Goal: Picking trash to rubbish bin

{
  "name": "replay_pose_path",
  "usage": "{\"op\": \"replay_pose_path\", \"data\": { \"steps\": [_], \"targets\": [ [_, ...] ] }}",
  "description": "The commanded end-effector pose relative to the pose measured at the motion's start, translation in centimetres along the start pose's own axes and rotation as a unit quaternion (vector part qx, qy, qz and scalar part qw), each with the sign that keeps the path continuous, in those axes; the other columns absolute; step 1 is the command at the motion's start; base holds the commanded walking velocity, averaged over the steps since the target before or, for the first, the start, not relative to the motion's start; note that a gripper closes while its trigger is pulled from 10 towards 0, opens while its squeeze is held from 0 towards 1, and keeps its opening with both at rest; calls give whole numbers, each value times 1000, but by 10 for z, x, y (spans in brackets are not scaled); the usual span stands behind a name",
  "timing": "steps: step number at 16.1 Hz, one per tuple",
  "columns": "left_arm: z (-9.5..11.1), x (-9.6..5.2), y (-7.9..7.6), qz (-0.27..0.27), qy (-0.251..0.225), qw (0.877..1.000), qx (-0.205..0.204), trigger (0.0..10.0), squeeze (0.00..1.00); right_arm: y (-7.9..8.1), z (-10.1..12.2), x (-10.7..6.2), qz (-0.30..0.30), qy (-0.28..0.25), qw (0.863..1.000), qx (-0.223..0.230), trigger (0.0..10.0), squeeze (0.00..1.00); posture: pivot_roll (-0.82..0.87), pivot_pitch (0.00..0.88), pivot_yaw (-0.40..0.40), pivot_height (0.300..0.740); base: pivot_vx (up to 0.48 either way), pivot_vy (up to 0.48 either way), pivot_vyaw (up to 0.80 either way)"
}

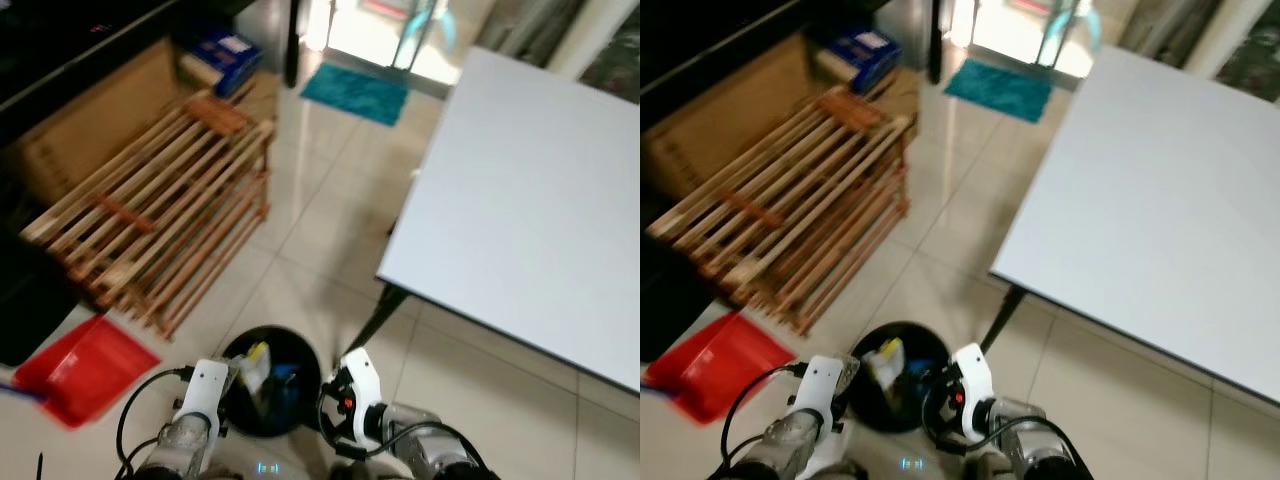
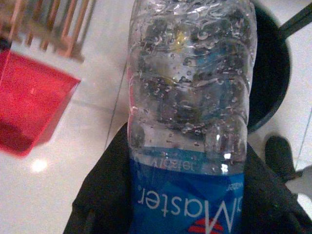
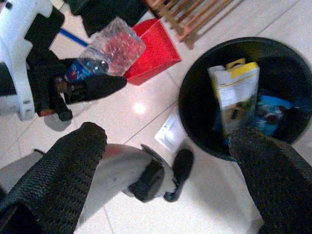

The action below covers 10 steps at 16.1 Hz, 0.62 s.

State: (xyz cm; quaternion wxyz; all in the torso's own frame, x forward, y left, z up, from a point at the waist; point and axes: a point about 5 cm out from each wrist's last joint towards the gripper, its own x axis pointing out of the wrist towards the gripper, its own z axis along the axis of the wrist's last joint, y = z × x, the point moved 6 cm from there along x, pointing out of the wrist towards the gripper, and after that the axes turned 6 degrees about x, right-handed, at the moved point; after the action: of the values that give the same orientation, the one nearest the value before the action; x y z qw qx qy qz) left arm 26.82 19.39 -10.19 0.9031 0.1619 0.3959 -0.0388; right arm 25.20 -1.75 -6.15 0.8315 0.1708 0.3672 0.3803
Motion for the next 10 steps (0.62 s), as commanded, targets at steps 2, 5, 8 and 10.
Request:
{"op": "replay_pose_path", "data": {
  "steps": [2,5,8,10],
  "targets": [
    [-12,-2,-11,-17,16,1000,-4,10000,0,-4,-9,-4,-5,8,1000,14,10000,0,-30,220,-113,740,0,0,0],
    [-13,-2,-13,-20,16,1000,-3,10000,0,-3,-11,-4,-4,10,1000,15,10000,0,-30,221,-113,740,0,0,0],
    [-12,-2,-13,-20,14,1000,-3,10000,0,-3,-11,-4,-4,10,1000,15,10000,0,-32,221,-113,740,0,0,0],
    [-12,-2,-13,-20,13,1000,-4,10000,0,-3,-11,-4,-3,10,1000,15,10000,0,-31,221,-114,740,0,0,0]
  ]
}}
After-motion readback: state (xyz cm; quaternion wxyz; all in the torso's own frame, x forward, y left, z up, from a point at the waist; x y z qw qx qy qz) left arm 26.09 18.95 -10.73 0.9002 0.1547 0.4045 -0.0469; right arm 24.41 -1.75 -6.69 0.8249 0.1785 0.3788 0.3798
